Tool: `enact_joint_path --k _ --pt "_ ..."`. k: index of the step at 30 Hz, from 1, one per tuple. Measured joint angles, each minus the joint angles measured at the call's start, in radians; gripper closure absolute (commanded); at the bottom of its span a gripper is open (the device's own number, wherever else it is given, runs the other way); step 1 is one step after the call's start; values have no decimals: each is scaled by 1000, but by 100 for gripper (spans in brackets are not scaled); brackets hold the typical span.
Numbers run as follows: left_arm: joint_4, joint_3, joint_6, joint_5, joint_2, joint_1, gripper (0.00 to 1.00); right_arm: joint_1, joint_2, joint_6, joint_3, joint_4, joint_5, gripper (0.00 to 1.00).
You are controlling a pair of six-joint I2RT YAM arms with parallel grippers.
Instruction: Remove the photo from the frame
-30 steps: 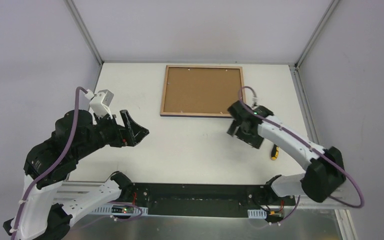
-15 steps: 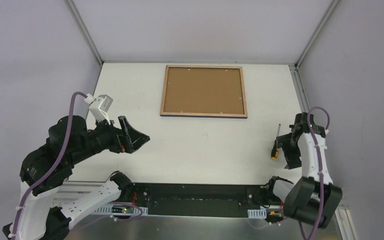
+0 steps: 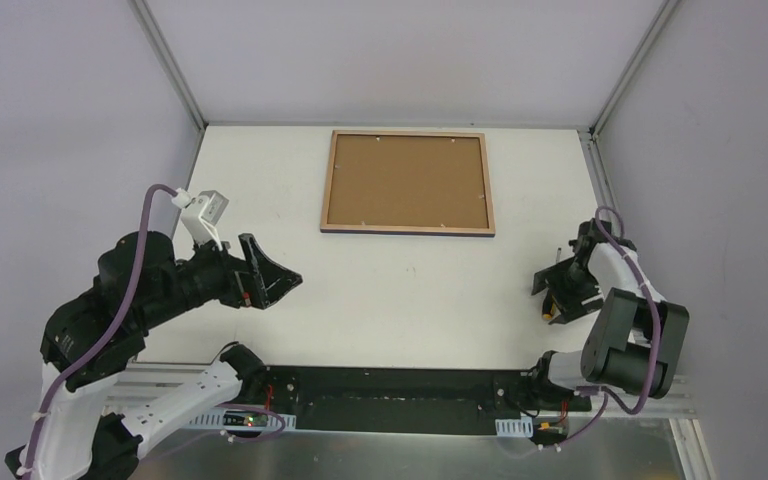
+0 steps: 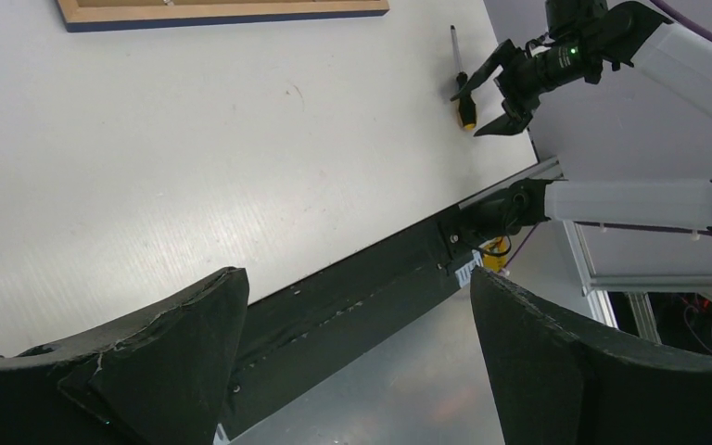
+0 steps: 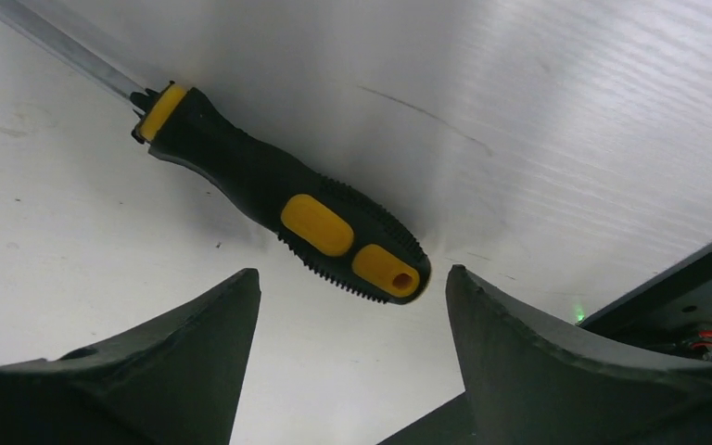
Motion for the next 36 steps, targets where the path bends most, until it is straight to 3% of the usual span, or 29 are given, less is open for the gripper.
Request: enact_joint_path --k 3,7,15,25,26,27,30,31,36 --pt "1 -10 -3 2 10 0 7 34 68 -12 0 18 -27 54" --pt "2 -19 -13 2 40 0 8 117 122 -26 7 26 -39 99" --pt "20 -77 -113 11 146 0 8 336 63 31 10 40 -50 100" --pt "237 -291 -355 138 319 0 11 1009 -178 296 -68 207 -109 100" --pt "262 -308 -382 153 345 0 11 1043 -178 304 -63 206 -96 87" --pt "284 -319 -406 164 372 0 11 1050 -173 305 -58 201 -82 63" --pt "337 -322 -450 183 438 -2 11 1016 -152 317 -10 126 -2 10" --pt "351 -320 -457 183 451 -3 11 988 -156 323 6 103 16 2" --pt "391 -315 -476 176 435 -3 10 663 -310 376 -26 60 21 1"
